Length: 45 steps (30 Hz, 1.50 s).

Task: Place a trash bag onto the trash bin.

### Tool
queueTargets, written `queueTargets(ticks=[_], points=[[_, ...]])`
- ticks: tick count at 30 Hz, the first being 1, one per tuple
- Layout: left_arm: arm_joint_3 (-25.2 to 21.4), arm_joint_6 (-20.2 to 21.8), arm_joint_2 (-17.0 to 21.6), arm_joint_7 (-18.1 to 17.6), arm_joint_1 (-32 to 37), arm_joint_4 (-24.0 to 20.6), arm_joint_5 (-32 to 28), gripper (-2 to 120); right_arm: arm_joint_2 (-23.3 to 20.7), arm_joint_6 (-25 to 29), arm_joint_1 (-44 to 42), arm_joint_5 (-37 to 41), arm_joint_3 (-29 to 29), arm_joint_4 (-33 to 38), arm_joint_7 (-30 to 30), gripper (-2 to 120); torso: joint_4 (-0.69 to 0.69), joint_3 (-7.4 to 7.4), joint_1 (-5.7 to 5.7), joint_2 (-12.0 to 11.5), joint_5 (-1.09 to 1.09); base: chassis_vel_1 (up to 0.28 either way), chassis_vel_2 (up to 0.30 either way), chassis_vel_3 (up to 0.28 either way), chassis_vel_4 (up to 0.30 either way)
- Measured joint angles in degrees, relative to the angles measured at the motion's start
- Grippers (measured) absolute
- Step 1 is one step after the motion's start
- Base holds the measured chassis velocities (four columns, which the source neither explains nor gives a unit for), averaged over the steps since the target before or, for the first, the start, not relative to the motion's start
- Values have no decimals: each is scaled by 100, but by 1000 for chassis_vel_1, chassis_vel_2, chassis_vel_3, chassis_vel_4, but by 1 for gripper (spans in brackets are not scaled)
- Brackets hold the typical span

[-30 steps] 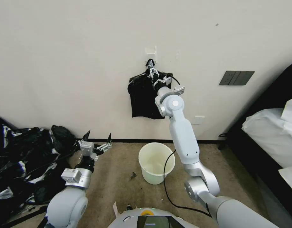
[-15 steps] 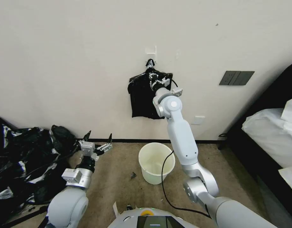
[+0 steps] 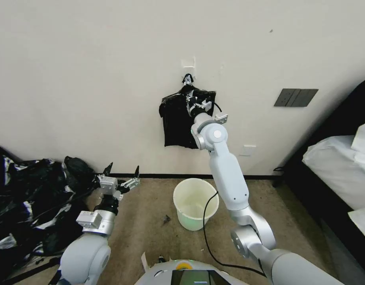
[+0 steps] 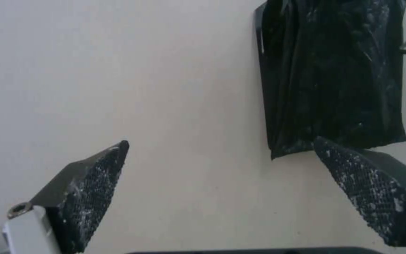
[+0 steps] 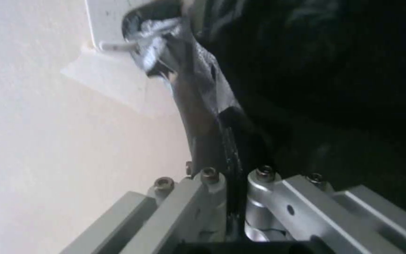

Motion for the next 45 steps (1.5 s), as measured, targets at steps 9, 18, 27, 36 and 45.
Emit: queueTargets(ticks=[9, 18, 27, 36, 45], points=[[14, -4, -2, 35, 9, 1, -2, 100, -318, -19, -701, 114, -209, 658, 65, 0, -1, 0, 0, 0, 1, 0, 0, 0, 0], [12, -4, 0, 53, 9, -7, -2, 100, -577, -77, -1364, 105, -398, 1140, 78, 0, 0, 0, 0, 0, 1, 0, 0, 0, 0], [8, -15, -10, 76, 5, -8, -4, 100, -708, -126, -1892, -50, -473, 1452, 50, 0, 0, 0, 0, 0, 1, 0, 0, 0, 0], [10, -19, 3, 88, -37, 42, -27, 100, -815, -172, -2421, -253, -510, 1814, -50, 0, 0, 0, 0, 0, 0, 0, 0, 0, 0], [14, -24, 48, 110, -78, 90, -67, 100, -879, -217, -3093, -565, -452, 2100, -191, 0, 0, 0, 0, 0, 0, 0, 0, 0, 0]])
